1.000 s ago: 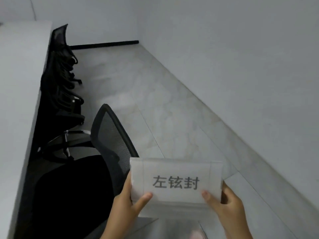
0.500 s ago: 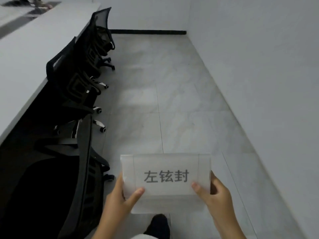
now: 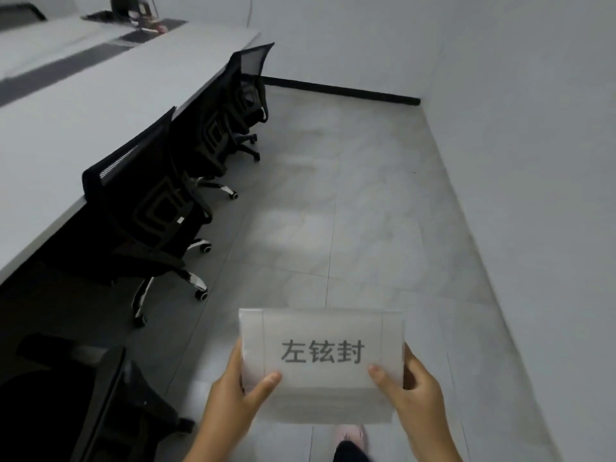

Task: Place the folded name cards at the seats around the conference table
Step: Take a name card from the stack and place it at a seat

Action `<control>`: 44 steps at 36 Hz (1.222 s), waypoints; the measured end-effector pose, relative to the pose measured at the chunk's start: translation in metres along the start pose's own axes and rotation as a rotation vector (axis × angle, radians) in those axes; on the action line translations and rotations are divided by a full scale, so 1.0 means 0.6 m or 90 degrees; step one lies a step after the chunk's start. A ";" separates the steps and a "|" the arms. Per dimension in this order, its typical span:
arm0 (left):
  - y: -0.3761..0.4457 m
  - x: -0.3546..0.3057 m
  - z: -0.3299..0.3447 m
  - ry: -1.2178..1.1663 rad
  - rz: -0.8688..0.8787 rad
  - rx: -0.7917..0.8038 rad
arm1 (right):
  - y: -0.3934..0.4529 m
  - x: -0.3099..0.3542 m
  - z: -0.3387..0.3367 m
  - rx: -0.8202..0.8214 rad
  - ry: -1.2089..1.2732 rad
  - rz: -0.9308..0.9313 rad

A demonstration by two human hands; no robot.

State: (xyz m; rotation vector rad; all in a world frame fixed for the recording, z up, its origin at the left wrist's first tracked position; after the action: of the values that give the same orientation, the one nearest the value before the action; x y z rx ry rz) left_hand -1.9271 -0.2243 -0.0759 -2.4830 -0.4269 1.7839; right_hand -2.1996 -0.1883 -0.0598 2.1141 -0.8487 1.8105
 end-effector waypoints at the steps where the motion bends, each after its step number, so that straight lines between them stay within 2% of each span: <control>1: 0.020 0.002 -0.002 -0.004 -0.009 -0.026 | 0.028 0.004 0.024 0.025 -0.007 -0.001; 9: 0.188 -0.003 -0.051 -0.073 -0.100 -0.250 | 0.245 0.072 0.282 0.253 -0.054 -0.044; 15: 0.230 0.007 -0.136 -0.085 -0.180 -0.453 | 0.300 0.117 0.482 0.411 -0.106 -0.048; 24: 0.284 0.043 -0.299 -0.062 -0.258 -0.647 | 0.242 0.162 0.777 0.614 -0.166 -0.004; 28: 0.335 0.058 -0.398 -0.086 -0.273 -0.680 | 0.201 0.205 0.911 0.667 -0.128 -0.060; 36: 0.367 0.079 -0.565 -0.106 -0.335 -0.763 | 0.098 0.268 1.118 0.775 -0.159 -0.096; 39: 0.363 0.093 -0.605 -0.115 -0.399 -0.806 | 0.043 0.292 1.191 0.869 -0.143 -0.117; 44: 0.357 0.082 -0.681 -0.116 -0.436 -0.949 | -0.054 0.332 1.308 1.026 -0.119 -0.120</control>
State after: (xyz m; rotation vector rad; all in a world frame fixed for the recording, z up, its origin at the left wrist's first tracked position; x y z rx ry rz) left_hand -1.4889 -0.3703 -0.0297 -1.9541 -2.9823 1.4716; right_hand -1.5201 -0.6290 -0.0269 2.8612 1.3009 2.4597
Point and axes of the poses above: each hand's wrist, its own y-axis towards the middle knuckle, its own z-axis out of the palm, x = y × z, the point moved 9 cm from there along y, towards the middle knuckle, and after that the axes turned 11 degrees about -x, right-handed, at the moved point
